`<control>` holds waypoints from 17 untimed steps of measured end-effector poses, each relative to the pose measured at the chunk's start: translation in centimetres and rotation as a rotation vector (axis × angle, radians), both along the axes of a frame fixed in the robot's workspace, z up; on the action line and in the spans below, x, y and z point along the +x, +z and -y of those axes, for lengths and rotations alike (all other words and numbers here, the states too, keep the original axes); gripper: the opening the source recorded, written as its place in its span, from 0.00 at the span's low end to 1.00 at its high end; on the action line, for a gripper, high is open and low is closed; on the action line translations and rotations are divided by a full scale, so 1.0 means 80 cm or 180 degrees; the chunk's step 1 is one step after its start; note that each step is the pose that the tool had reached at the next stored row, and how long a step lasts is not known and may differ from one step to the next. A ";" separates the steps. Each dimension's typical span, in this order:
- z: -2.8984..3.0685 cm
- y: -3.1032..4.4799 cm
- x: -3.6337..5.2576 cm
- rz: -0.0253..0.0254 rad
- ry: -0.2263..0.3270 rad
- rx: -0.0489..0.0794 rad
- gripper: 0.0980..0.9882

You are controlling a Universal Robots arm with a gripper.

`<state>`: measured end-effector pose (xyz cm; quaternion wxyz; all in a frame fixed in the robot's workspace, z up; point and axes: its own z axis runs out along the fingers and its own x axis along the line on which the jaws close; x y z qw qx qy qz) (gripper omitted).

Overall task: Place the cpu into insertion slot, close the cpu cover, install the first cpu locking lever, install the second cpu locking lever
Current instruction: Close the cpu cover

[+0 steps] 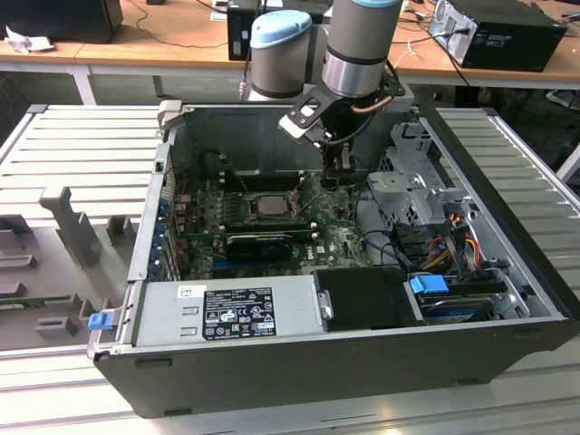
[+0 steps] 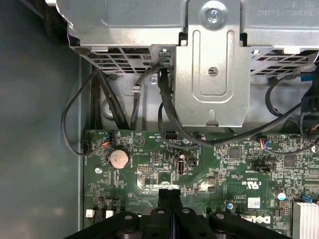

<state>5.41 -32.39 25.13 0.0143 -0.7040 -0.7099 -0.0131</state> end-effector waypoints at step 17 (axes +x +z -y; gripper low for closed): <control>0.0001 0.0000 -0.027 0.0000 0.0005 0.0000 0.01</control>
